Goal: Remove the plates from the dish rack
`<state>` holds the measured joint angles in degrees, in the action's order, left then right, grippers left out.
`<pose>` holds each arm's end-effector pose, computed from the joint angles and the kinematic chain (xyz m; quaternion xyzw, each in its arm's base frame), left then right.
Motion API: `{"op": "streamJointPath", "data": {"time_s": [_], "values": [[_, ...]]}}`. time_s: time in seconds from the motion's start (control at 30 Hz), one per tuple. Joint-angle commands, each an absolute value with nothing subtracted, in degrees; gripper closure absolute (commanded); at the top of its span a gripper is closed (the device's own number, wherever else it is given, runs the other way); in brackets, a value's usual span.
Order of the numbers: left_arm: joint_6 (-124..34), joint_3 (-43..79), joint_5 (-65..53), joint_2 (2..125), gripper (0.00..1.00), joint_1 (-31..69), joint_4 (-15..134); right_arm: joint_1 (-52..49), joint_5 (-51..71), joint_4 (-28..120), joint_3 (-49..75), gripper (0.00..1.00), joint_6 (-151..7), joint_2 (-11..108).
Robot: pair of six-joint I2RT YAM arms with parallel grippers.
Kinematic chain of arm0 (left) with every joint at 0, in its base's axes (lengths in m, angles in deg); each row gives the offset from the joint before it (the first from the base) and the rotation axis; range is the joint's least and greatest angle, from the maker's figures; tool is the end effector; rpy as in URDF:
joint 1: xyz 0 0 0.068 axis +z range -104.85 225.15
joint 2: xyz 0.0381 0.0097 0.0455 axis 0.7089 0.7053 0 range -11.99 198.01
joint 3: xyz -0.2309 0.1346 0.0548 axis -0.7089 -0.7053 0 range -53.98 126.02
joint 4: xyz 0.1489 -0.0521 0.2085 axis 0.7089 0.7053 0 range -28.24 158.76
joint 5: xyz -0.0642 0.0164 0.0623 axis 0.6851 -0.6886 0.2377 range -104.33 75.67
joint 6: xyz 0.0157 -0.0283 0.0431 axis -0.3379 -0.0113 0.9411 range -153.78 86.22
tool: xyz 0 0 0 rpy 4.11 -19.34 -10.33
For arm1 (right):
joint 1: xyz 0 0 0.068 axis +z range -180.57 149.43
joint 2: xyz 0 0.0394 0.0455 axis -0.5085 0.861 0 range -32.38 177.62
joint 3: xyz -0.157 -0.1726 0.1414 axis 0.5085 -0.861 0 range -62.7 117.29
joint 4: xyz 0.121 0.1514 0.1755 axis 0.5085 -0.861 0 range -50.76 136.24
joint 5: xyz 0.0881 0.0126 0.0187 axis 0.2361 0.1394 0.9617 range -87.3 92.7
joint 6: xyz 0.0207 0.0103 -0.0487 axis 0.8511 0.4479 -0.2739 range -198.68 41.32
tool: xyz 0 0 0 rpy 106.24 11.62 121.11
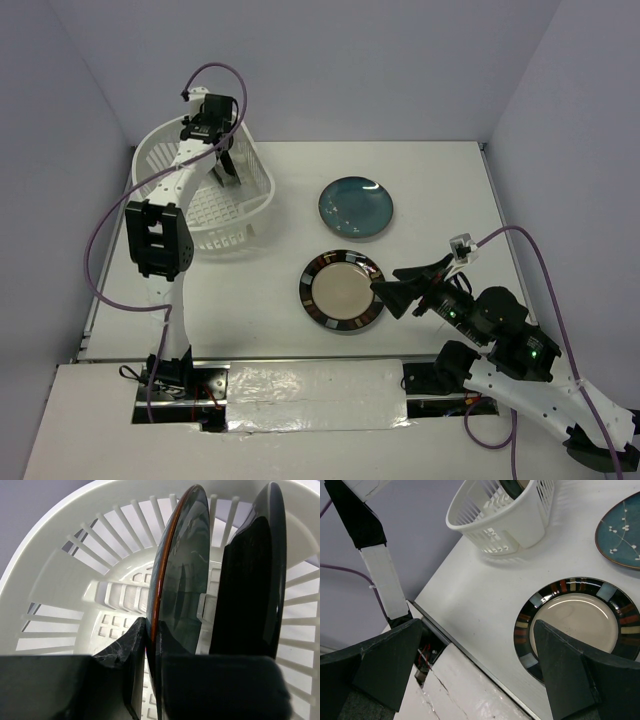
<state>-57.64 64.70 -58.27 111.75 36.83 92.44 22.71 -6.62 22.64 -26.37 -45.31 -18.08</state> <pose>0.4952 -0.0475 0.3130 -0.2807 0.7947 0.2027 0.4986 0.0511 0.0590 0.3233 -0.0676 0.7134 0.4345 0.5456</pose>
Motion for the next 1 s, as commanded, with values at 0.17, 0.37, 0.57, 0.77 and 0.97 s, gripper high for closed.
{"op": "streamJointPath", "data": {"time_s": [0.17, 0.37, 0.57, 0.77, 0.97], "values": [[-59.2, 71.6, -56.8, 108.2, 1.0, 37.1, 89.9, 23.1, -7.3, 23.6, -24.8, 0.0, -46.1, -18.3], [-57.5, 73.7, -57.2, 106.0, 1.0, 37.1, 90.9, 23.1, -6.9, 23.7, -25.0, 0.0, -46.0, -18.7], [-55.5, 76.5, -55.4, 106.2, 1.0, 37.1, 90.4, 23.0, -6.9, 23.9, -25.0, 0.0, -46.1, -18.4], [-53.6, 77.9, -55.7, 107.5, 1.0, 37.1, 88.6, 23.0, -7.0, 23.8, -25.0, 0.0, -46.1, -18.1], [-53.2, 77.3, -53.6, 106.1, 1.0, 37.2, 86.1, 23.1, -6.9, 23.8, -25.0, 0.0, -46.2, -18.4]]}}
